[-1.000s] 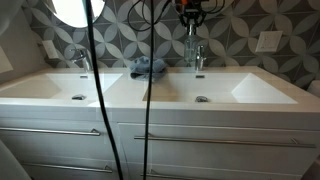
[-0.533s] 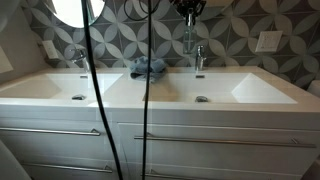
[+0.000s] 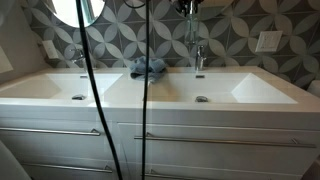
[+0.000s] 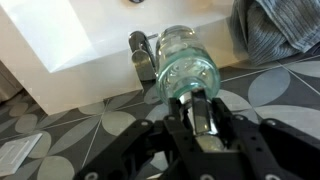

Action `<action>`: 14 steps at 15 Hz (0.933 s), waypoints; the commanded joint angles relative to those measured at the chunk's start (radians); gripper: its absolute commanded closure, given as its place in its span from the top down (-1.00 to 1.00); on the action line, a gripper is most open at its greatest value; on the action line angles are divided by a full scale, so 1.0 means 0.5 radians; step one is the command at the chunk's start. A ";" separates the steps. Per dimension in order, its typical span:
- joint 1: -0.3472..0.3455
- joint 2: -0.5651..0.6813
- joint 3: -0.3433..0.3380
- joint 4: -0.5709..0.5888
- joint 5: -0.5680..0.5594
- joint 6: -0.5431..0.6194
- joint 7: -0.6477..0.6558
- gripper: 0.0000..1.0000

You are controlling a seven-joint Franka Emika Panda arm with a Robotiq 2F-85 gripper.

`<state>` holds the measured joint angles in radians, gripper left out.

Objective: Move the clear bottle from the left side of the right tap and move it to the right of the right tap

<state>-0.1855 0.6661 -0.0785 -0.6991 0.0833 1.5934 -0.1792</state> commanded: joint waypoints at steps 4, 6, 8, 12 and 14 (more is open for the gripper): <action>-0.072 -0.048 -0.051 0.173 0.002 -0.115 0.017 -0.76; -0.118 -0.041 -0.054 0.205 0.025 -0.088 -0.001 -0.76; -0.159 -0.019 -0.060 0.240 0.025 -0.043 -0.014 -0.76; -0.245 0.048 -0.049 0.297 0.044 0.099 -0.032 -0.76; -0.288 0.091 -0.029 0.314 0.077 0.190 -0.047 -0.76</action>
<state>-0.2970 0.6658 -0.1069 -0.6184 0.0888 1.6354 -0.1854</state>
